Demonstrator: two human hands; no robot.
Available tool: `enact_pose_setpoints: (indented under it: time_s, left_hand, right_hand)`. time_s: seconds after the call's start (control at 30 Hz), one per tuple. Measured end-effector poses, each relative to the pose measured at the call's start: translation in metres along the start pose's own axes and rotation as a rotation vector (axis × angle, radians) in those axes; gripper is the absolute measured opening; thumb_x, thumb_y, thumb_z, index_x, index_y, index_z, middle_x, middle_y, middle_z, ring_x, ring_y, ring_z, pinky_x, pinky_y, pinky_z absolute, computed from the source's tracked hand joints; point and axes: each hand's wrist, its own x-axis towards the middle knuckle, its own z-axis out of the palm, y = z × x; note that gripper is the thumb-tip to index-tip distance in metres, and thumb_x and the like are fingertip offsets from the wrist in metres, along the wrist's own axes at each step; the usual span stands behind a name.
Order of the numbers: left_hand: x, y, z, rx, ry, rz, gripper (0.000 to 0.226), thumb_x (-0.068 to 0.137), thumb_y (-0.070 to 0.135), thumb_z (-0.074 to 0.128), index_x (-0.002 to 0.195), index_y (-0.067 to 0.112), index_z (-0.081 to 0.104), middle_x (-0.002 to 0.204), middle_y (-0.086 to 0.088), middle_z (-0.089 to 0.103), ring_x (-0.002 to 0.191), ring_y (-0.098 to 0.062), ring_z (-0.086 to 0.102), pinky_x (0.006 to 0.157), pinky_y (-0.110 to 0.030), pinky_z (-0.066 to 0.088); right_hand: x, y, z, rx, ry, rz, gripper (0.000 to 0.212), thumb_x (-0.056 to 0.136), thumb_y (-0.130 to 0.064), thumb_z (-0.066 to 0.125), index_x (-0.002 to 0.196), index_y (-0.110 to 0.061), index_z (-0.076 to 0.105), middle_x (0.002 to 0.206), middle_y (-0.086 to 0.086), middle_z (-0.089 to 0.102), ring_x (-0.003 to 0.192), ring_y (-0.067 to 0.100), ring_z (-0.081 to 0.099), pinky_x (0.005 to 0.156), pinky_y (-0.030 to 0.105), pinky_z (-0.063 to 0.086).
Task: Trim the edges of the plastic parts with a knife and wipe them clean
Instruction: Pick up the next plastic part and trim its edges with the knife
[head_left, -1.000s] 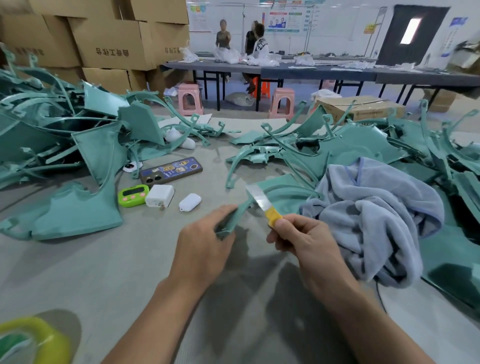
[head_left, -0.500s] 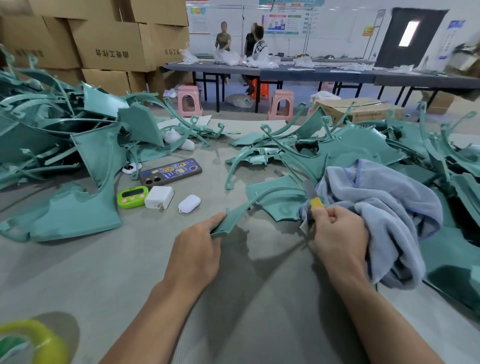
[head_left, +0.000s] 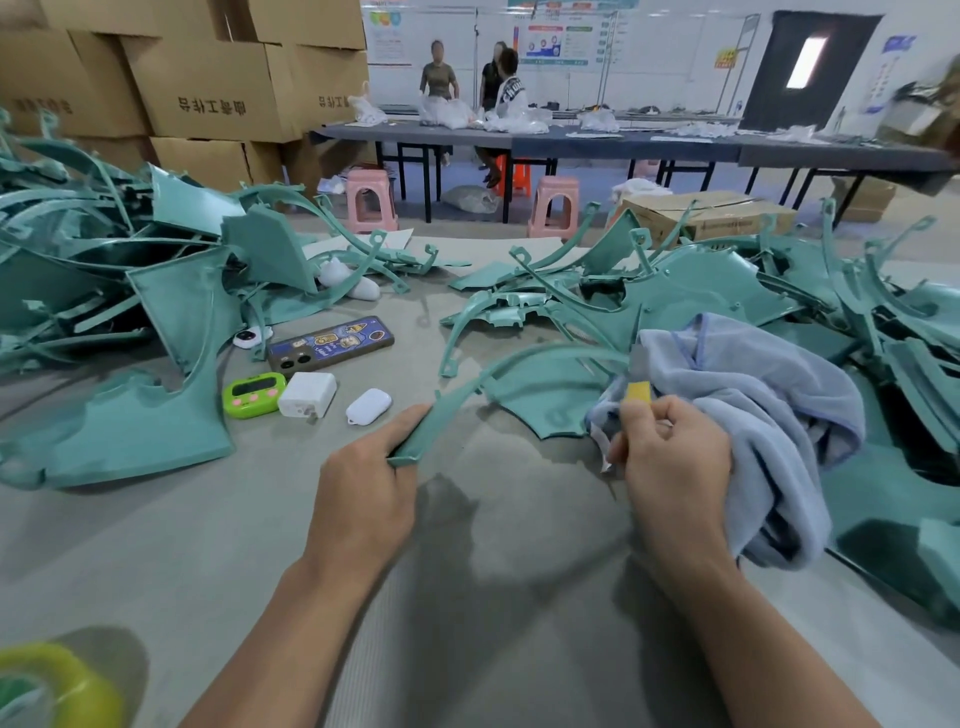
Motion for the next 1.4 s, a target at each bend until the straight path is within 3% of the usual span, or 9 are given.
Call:
enact_pose_setpoints:
  time_s: [0.13, 0.3, 0.53, 0.7, 0.8, 0.9, 1.0, 1.23, 1.4]
  left_hand:
    - [0.001, -0.004, -0.002, 0.042, 0.014, 0.007, 0.055, 0.085, 0.0, 0.066, 0.123, 0.039, 0.071, 0.099, 0.009, 0.076, 0.077, -0.008, 0.058, 0.064, -0.008, 0.035]
    - [-0.004, 0.005, -0.002, 0.035, -0.019, 0.138, 0.056, 0.082, 0.0, 0.058, 0.126, 0.031, 0.071, 0.118, 0.013, 0.073, 0.099, -0.01, 0.064, 0.081, -0.013, 0.043]
    - [-0.003, 0.003, -0.006, 0.036, 0.091, 0.122, 0.056, 0.078, 0.01, 0.047, 0.124, 0.027, 0.073, 0.111, 0.006, 0.076, 0.099, -0.01, 0.06, 0.079, -0.012, 0.042]
    - [-0.003, 0.008, -0.005, 0.04, 0.056, 0.136, 0.056, 0.077, 0.011, 0.05, 0.124, 0.029, 0.072, 0.115, 0.011, 0.074, 0.097, -0.009, 0.062, 0.08, -0.003, 0.038]
    - [-0.002, 0.005, -0.009, 0.036, 0.083, 0.133, 0.05, 0.082, 0.004, 0.057, 0.121, 0.029, 0.074, 0.103, 0.007, 0.076, 0.091, -0.012, 0.059, 0.074, 0.005, 0.032]
    - [0.001, 0.005, -0.008, 0.032, 0.066, -0.016, 0.028, 0.085, 0.004, 0.07, 0.099, 0.027, 0.08, 0.072, 0.012, 0.072, 0.07, -0.013, 0.054, 0.062, -0.002, 0.038]
    - [0.004, 0.009, 0.0, -0.048, 0.081, -0.243, 0.019, 0.078, 0.02, 0.074, 0.064, 0.017, 0.061, 0.052, 0.008, 0.058, 0.054, -0.013, 0.056, 0.048, -0.02, 0.041]
    - [0.006, 0.009, 0.007, -0.54, -0.088, -0.504, 0.033, 0.057, 0.025, 0.075, 0.089, 0.017, 0.075, 0.083, 0.005, 0.079, 0.076, -0.02, 0.076, 0.072, -0.048, 0.063]
    - [0.004, 0.014, 0.004, -0.775, -0.208, -0.543, 0.04, 0.059, 0.013, 0.076, 0.098, 0.012, 0.076, 0.093, -0.009, 0.079, 0.083, -0.034, 0.076, 0.066, -0.043, 0.06]
  right_hand:
    - [-0.013, -0.009, 0.009, 0.05, -0.126, -0.141, 0.023, 0.093, -0.034, 0.059, 0.073, -0.023, 0.061, 0.057, -0.003, 0.068, 0.047, 0.011, 0.057, 0.049, 0.025, 0.046]
    - [-0.028, -0.012, 0.013, 0.029, -0.501, -0.271, 0.029, 0.092, -0.034, 0.061, 0.068, -0.019, 0.054, 0.052, 0.0, 0.062, 0.043, 0.004, 0.044, 0.045, 0.02, 0.036]
    - [0.009, 0.002, -0.003, -0.198, 0.068, 0.1, 0.044, 0.093, -0.03, 0.062, 0.055, -0.011, 0.051, 0.041, -0.008, 0.051, 0.05, 0.019, 0.044, 0.05, 0.031, 0.033]
    - [-0.021, -0.016, 0.011, 0.053, -0.35, -0.183, 0.031, 0.09, -0.032, 0.062, 0.064, -0.017, 0.055, 0.049, -0.001, 0.059, 0.042, 0.005, 0.043, 0.042, 0.022, 0.035]
    - [-0.014, -0.007, 0.019, -0.173, -0.24, -0.116, 0.034, 0.092, -0.031, 0.064, 0.062, -0.017, 0.054, 0.048, -0.005, 0.056, 0.044, 0.005, 0.042, 0.044, 0.025, 0.032]
    - [0.008, 0.005, 0.002, -0.223, 0.043, 0.133, 0.038, 0.091, -0.031, 0.061, 0.06, -0.01, 0.058, 0.045, -0.007, 0.055, 0.05, 0.014, 0.044, 0.049, 0.031, 0.032]
    - [0.007, 0.004, -0.005, 0.03, 0.059, 0.062, 0.029, 0.087, -0.033, 0.056, 0.066, -0.012, 0.058, 0.051, 0.001, 0.058, 0.049, 0.014, 0.047, 0.052, 0.03, 0.04]
    - [-0.026, -0.003, 0.012, -0.138, -0.318, -0.329, 0.029, 0.093, -0.035, 0.063, 0.072, -0.018, 0.052, 0.058, 0.001, 0.05, 0.051, 0.006, 0.038, 0.049, 0.024, 0.034]
    - [-0.025, 0.003, 0.021, -0.33, -0.393, -0.358, 0.031, 0.095, -0.033, 0.065, 0.072, -0.02, 0.049, 0.058, -0.011, 0.05, 0.053, 0.009, 0.041, 0.052, 0.024, 0.032]
